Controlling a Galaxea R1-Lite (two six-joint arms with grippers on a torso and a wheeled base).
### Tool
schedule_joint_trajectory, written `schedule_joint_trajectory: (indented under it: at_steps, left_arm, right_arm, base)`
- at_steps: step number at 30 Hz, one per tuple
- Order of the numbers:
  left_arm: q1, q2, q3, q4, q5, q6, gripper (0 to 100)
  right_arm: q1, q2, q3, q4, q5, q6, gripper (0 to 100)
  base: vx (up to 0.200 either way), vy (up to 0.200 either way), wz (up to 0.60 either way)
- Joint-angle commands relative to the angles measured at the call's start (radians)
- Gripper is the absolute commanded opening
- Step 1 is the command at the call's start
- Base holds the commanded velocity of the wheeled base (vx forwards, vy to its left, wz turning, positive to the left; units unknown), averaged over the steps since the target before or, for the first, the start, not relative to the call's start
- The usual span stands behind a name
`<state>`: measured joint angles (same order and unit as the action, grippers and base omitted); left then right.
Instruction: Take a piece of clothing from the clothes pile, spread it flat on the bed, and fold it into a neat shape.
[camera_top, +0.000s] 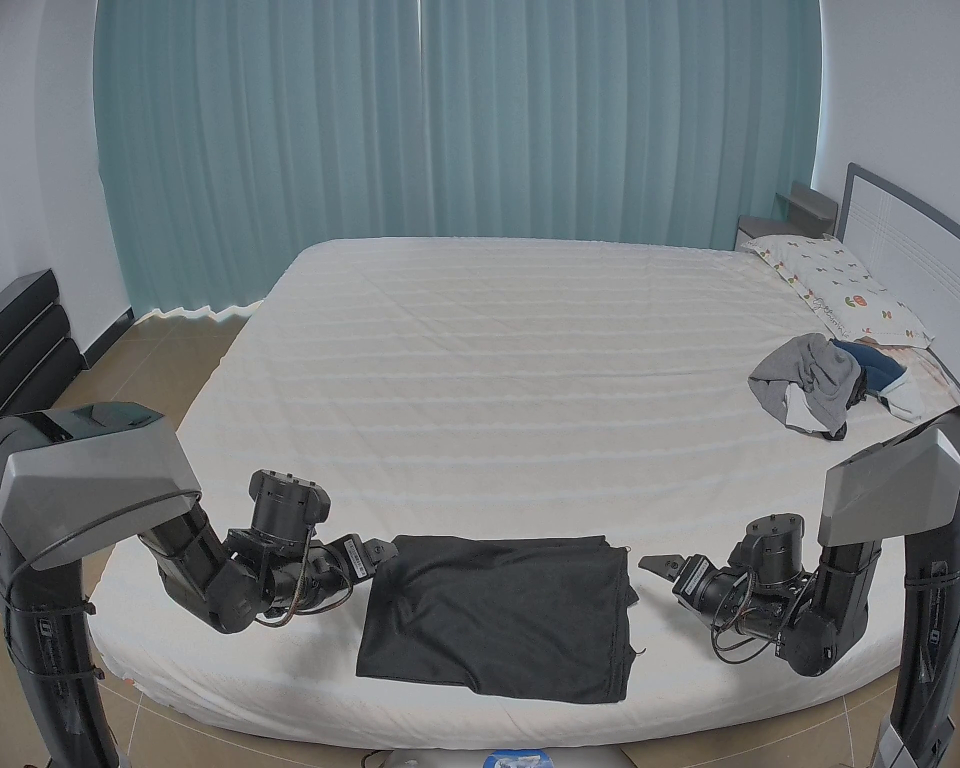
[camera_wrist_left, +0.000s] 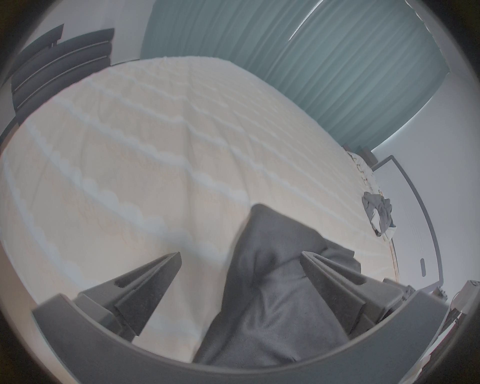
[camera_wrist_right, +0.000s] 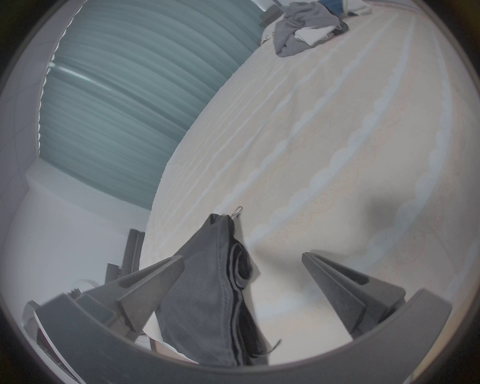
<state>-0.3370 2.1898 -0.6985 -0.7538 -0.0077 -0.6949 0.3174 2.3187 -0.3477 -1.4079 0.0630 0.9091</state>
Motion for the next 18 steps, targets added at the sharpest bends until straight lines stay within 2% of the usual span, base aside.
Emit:
schedule_joint_trajectory:
  at_steps: [1,2,4,8,10,12,16,18]
  left_arm:
    - [0.018,-0.047,0.004,-0.004,0.006,0.008,100]
    - [0.018,-0.077,0.024,-0.009,0.011,0.009,100]
    - [0.019,-0.142,0.054,-0.012,0.026,0.006,100]
    - [0.024,-0.257,0.108,-0.013,0.032,0.012,100]
    - [0.029,-0.415,0.171,-0.009,0.032,0.015,100]
    - [0.03,-0.459,0.185,-0.005,0.032,0.017,100]
    - [0.055,-0.686,0.277,-0.004,0.048,0.084,100]
    - [0.058,-0.766,0.31,-0.004,0.077,0.127,100]
  right_arm:
    - [0.003,-0.071,0.052,-0.002,-0.042,-0.041,100]
    - [0.006,-0.134,0.093,-0.003,-0.078,-0.07,100]
    - [0.005,-0.214,0.136,-0.003,-0.101,-0.107,100]
    - [-0.006,-0.335,0.197,-0.003,-0.111,-0.161,100]
    - [-0.038,-0.483,0.265,-0.003,-0.112,-0.217,100]
    - [-0.047,-0.527,0.286,-0.002,-0.112,-0.231,100]
    - [-0.066,-0.765,0.348,0.029,-0.117,-0.329,100]
    - [-0.077,-0.869,0.348,0.079,-0.146,-0.368,100]
  base:
    - [0.0,0.0,0.0]
    - [0.0,0.0,0.0]
    - [0.0,0.0,0.0]
    - [0.0,0.0,0.0]
    - [0.0,0.0,0.0]
    - [0.0,0.0,0.0]
    - [0.0,0.0,0.0]
    - [0.0,0.0,0.0]
